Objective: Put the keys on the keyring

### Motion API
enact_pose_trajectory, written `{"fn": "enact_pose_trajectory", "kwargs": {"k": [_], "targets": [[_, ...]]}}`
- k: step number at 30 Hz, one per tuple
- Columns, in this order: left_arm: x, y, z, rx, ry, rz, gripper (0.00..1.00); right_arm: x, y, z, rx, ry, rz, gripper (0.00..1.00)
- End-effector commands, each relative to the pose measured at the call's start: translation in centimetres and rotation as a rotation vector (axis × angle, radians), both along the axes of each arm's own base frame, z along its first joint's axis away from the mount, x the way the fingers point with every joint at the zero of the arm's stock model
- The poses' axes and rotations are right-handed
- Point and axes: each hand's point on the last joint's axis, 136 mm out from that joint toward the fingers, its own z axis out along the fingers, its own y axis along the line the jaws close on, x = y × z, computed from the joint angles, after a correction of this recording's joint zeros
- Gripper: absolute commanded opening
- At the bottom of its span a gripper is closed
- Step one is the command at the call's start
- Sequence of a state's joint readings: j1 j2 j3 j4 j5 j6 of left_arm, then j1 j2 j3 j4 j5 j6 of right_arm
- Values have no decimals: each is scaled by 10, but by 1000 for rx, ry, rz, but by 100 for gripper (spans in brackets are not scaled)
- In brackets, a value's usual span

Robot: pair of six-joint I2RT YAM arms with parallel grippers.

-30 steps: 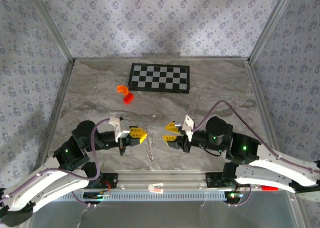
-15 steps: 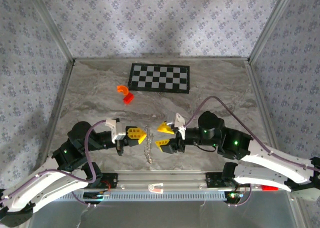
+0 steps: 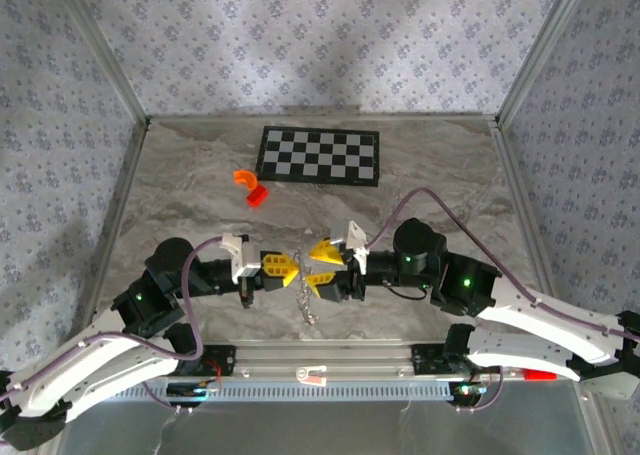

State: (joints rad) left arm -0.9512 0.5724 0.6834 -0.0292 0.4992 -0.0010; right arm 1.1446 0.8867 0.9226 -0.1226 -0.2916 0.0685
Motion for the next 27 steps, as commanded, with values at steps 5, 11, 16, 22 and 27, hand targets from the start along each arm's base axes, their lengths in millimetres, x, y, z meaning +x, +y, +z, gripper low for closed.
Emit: {"fn": "enact_pose_trajectory", "kwargs": {"k": [5,11,16,22,27], "targets": [[-8,2,30,-89,-74,-36,0,9,2,6,16,11,-38,45],[-8,2,30,-89,-69,-36,0,12,1,3,17,16,-49,38],[-7,1,29,-87,-68,-36,0,13,2,1,16,18,-47,29],[-7,-1,28,-82,-63,-39,0,11,4,-1,15,25,-31,22],[-6,-1,27,-79,-59,-36,0,8,5,-5,9,22,-13,11]]}}
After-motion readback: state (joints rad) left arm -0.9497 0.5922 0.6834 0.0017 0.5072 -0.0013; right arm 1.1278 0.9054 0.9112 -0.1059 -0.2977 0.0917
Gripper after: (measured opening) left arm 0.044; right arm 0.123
